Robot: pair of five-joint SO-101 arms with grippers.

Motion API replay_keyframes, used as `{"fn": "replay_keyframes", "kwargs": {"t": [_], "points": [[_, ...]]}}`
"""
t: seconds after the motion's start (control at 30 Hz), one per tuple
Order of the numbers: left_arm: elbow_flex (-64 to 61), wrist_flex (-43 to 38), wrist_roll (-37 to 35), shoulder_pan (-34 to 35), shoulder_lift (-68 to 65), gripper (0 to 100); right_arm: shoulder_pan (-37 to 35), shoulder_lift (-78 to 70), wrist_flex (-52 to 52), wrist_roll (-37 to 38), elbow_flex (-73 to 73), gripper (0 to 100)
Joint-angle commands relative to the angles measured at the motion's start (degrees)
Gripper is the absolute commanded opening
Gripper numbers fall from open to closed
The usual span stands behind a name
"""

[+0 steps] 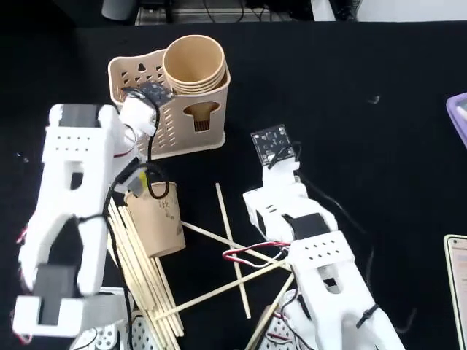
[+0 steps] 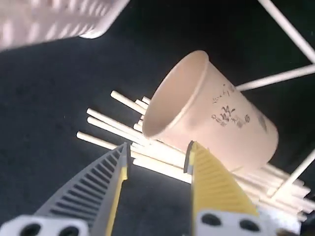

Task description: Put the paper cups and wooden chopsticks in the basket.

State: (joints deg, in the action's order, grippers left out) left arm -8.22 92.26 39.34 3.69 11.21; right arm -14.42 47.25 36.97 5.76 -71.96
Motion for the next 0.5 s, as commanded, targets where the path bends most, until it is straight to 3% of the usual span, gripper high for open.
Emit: {"fn": "replay_keyframes", "kwargs": {"t": [0.0,0.47], "points": [[4.7,0.8,6.1,-1.1,-5.4,21,1.1,2.2,-1.2,0.4,0.1,24.0],[3.9,3.1,12.8,-3.6,-10.0,21,1.1,2.0,-1.5,0.4,0.1,24.0]]}}
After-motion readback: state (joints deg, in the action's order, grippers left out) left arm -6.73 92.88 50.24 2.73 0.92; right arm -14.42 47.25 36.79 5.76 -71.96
